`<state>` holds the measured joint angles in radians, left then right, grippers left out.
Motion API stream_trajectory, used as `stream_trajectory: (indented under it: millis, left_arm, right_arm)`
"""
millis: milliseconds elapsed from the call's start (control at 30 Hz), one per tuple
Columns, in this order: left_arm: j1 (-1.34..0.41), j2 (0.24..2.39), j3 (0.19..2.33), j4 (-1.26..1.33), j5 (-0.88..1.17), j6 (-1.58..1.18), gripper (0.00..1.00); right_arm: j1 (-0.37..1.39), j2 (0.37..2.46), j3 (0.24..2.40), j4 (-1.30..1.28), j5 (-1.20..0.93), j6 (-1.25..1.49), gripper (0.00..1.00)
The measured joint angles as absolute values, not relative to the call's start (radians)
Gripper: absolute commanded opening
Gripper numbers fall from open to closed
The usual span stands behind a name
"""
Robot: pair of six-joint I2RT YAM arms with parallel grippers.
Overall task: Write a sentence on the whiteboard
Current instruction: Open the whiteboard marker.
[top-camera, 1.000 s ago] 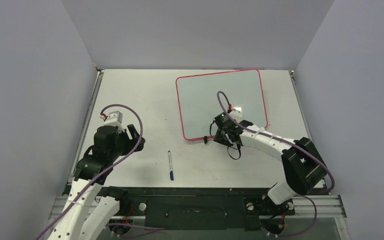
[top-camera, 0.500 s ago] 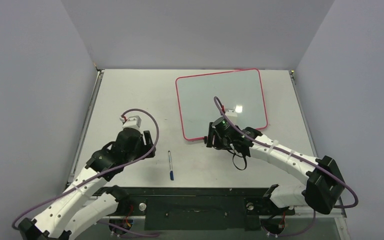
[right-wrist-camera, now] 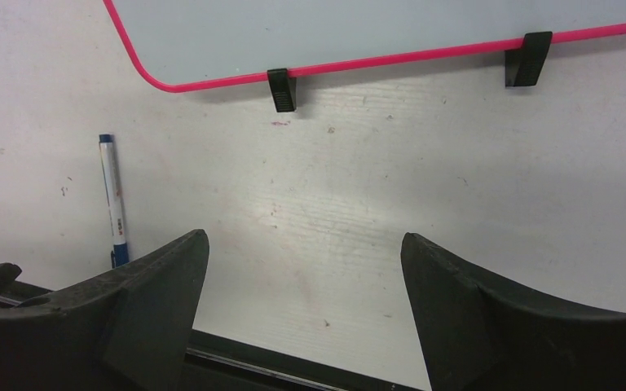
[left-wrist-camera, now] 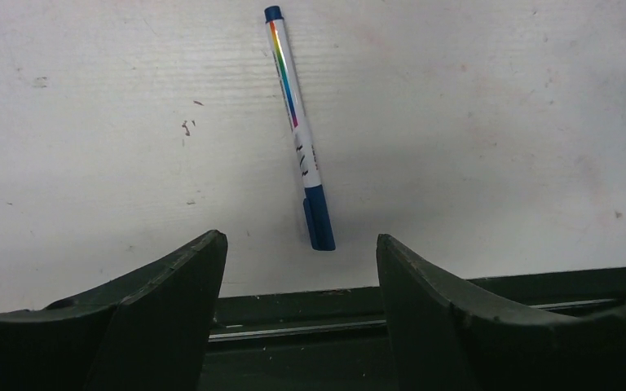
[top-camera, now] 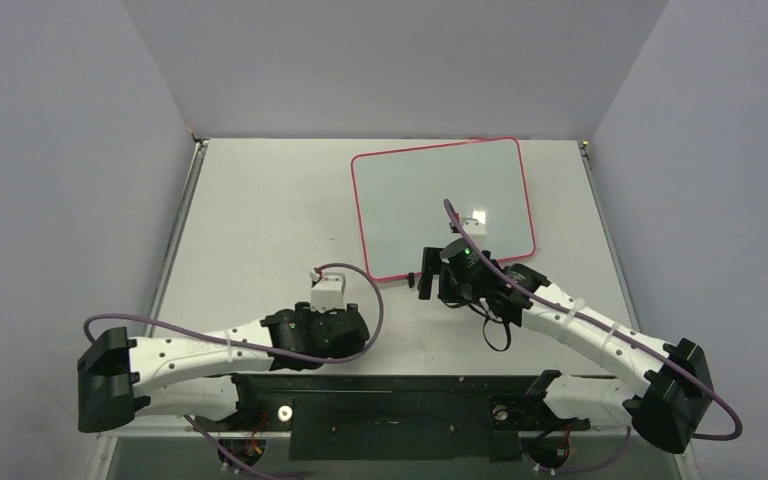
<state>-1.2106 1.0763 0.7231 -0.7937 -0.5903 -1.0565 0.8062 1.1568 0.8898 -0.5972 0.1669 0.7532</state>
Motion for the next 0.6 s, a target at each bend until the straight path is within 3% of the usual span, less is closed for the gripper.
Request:
stream_trajectory:
  millis: [300,600]
  left_arm:
    - [-1.309,1.275,0.741,-0.801,-0.64,-1.224,0.56]
    - [-1.314,1.299,0.692,-0.743,-0.631,-1.283,0.45]
  right_arm:
    - [0.806,1.091,0.851,-0.62,0.166,0.725,0.84]
    - [0.806,1.083,0.85,-0.636,0.166,0.707,0.84]
